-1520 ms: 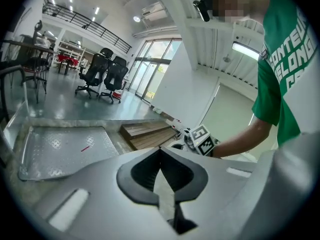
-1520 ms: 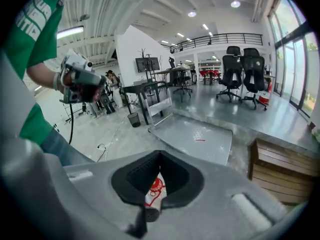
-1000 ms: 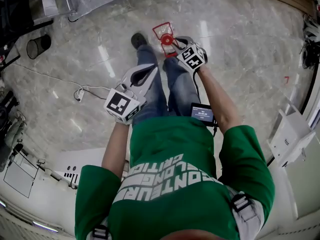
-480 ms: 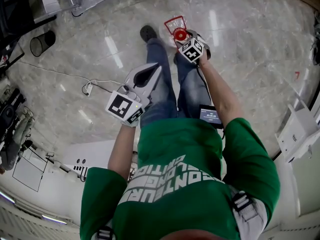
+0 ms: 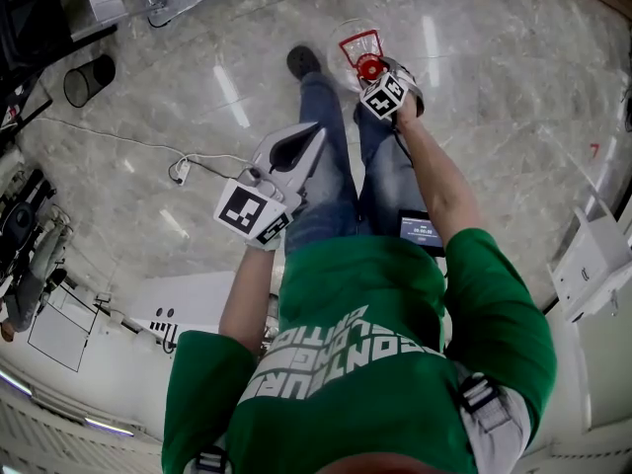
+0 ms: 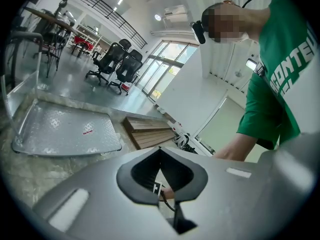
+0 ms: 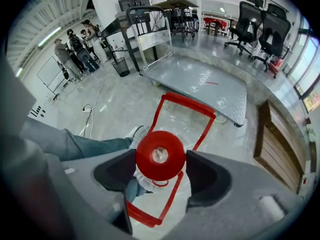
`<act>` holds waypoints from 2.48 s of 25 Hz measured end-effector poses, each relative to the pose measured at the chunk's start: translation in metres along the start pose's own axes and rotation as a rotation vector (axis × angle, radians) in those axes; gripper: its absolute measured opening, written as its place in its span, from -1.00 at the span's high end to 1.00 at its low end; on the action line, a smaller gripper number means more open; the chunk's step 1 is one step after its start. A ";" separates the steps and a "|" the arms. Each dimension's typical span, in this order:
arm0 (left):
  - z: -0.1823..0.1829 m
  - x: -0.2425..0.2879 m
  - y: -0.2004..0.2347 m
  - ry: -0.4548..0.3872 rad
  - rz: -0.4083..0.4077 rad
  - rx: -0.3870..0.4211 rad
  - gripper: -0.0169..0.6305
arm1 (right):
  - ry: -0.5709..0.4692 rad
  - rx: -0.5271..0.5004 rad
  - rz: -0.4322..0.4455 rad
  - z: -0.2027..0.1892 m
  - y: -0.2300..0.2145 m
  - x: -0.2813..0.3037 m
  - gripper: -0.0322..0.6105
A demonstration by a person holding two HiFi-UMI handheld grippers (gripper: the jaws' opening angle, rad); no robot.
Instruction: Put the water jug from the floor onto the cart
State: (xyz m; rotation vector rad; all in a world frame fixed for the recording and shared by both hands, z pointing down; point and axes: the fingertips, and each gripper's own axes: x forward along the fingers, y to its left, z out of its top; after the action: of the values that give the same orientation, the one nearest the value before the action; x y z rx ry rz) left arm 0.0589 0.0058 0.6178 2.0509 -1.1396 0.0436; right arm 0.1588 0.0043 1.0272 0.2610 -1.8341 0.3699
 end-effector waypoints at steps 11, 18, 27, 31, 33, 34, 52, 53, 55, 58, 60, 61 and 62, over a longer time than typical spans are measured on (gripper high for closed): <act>-0.007 -0.004 0.011 0.014 -0.008 -0.019 0.90 | 0.005 0.007 -0.059 0.000 -0.002 0.010 -0.03; -0.006 -0.003 0.012 0.017 -0.013 -0.010 0.90 | 0.011 0.080 -0.053 -0.001 -0.014 0.003 -0.03; 0.011 0.005 -0.007 -0.021 -0.041 0.038 0.90 | -0.117 0.130 -0.062 0.023 -0.040 -0.071 -0.03; 0.029 0.005 -0.030 -0.053 -0.063 0.081 0.90 | -0.170 0.117 -0.080 0.027 -0.051 -0.125 -0.02; 0.039 0.006 -0.043 -0.073 -0.075 0.103 0.90 | -0.200 0.117 -0.092 0.031 -0.059 -0.154 -0.02; 0.046 0.006 -0.049 -0.081 -0.079 0.113 0.90 | -0.217 0.117 -0.100 0.034 -0.064 -0.169 -0.02; 0.128 -0.019 -0.061 -0.181 -0.024 0.247 0.90 | -0.547 0.183 -0.328 0.083 -0.138 -0.414 -0.02; 0.133 -0.021 -0.061 -0.186 -0.027 0.250 0.90 | -0.561 0.183 -0.334 0.087 -0.141 -0.426 -0.02; 0.142 -0.022 -0.064 -0.199 -0.034 0.259 0.90 | -0.585 0.185 -0.344 0.091 -0.145 -0.448 -0.03; 0.154 -0.022 -0.067 -0.218 -0.045 0.270 0.90 | -0.608 0.186 -0.362 0.094 -0.152 -0.478 -0.03; 0.161 -0.023 -0.063 -0.232 -0.048 0.274 0.90 | -0.621 0.177 -0.379 0.100 -0.157 -0.493 -0.03; 0.165 -0.024 -0.060 -0.238 -0.048 0.275 0.90 | -0.629 0.175 -0.386 0.104 -0.159 -0.499 -0.03; 0.169 -0.026 -0.058 -0.243 -0.046 0.276 0.90 | -0.637 0.175 -0.392 0.106 -0.161 -0.504 -0.02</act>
State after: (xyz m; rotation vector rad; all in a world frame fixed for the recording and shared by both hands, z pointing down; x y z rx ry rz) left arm 0.0322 -0.0660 0.4547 2.3763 -1.2918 -0.0780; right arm 0.2683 -0.1900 0.5359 0.9291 -2.3037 0.1773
